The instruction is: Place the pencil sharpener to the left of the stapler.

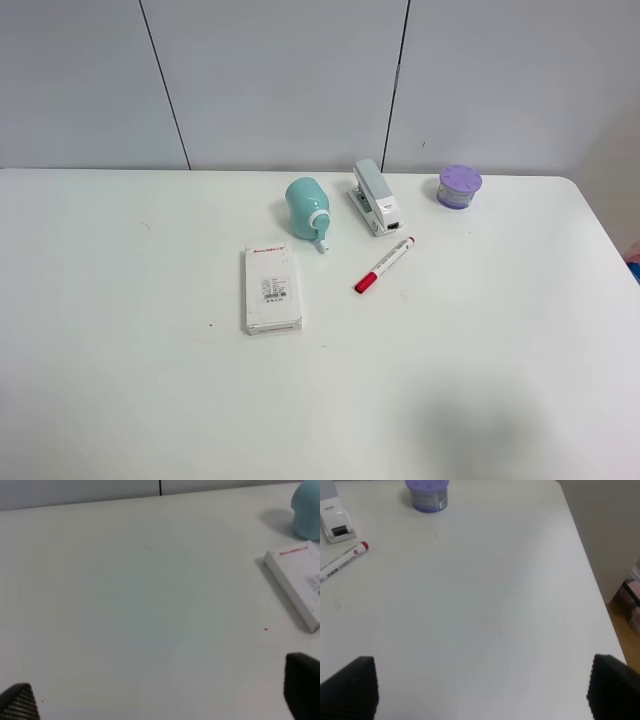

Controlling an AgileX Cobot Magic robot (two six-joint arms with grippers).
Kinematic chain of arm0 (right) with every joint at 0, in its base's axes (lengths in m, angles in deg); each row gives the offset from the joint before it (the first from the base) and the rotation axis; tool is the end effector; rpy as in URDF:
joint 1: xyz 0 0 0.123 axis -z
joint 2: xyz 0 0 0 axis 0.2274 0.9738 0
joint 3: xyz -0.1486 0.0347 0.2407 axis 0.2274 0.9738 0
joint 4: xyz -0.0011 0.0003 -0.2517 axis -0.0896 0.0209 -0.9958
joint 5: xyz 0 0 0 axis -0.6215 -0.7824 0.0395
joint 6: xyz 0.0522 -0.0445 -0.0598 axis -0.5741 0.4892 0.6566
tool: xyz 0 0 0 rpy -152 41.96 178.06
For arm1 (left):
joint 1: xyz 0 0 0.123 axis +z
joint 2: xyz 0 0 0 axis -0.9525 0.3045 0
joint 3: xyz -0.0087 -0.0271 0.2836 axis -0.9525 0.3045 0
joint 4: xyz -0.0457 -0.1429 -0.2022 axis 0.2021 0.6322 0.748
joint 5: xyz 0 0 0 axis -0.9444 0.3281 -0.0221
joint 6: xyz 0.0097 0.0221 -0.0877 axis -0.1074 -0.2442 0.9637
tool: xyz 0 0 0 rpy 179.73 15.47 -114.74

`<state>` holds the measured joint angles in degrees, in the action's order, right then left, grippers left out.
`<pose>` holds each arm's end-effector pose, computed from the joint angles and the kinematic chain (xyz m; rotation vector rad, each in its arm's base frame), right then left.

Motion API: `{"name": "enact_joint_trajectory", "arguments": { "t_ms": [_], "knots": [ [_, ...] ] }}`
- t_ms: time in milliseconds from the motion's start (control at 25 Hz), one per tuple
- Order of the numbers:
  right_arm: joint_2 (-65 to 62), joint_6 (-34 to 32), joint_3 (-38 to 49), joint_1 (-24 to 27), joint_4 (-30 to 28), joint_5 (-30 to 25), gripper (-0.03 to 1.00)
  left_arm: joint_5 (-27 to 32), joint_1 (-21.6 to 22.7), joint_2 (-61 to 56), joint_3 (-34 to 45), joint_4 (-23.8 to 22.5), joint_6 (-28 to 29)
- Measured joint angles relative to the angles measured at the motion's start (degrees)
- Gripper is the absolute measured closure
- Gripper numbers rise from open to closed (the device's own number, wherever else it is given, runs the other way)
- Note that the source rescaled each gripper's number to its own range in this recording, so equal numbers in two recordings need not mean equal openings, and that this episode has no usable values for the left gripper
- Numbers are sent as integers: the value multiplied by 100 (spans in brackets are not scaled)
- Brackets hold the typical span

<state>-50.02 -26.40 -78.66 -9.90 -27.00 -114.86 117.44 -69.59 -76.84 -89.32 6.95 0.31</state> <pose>-0.0049 -0.0019 0.2747 0.0924 2.0534 -0.0485 -0.0066 -0.0072 0.2807 0.0526 2.0187 -0.0152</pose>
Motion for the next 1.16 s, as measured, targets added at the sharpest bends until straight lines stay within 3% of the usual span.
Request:
{"name": "enact_joint_trajectory", "arguments": {
  "t_ms": [1160],
  "knots": [
    [0,-184,28,0,-143,4,51,0,0,0,0,0,0]
  ]
}}
